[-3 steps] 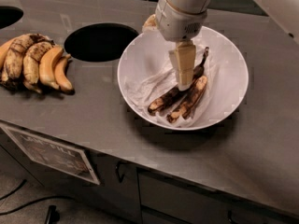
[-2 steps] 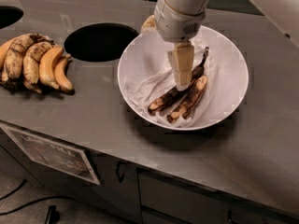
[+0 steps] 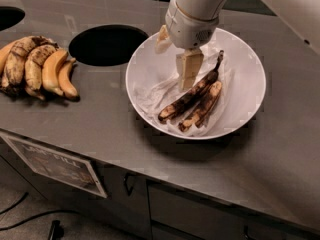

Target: Pick banana from white bowl

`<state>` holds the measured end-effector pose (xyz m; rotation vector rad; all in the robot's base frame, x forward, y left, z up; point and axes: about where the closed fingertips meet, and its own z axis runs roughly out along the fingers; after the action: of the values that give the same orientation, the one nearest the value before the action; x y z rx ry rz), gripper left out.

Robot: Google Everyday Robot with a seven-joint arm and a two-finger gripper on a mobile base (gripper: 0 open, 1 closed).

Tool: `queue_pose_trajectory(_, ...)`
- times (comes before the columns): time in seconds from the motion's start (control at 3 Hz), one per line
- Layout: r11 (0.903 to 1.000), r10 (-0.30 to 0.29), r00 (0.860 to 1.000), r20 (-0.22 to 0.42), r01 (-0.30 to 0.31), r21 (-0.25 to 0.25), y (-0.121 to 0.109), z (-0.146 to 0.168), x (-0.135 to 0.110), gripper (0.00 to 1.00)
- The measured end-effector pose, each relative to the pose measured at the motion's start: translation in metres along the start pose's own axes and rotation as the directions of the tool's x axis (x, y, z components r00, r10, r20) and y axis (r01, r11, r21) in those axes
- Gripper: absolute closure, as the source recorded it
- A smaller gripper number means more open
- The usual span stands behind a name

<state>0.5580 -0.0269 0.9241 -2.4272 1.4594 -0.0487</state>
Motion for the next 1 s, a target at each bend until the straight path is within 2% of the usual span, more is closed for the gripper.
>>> queue_pose_trajectory(0.67,0.9998,0.017,1.000,0.020,-0.017,-0.002,0.0084,0.0115,0.0057,0.39)
queue_pose_trajectory(1.0,0.9997,0.023,0.999,0.024,-0.023,-0.008,0.0120,0.0142,0.0077,0.39)
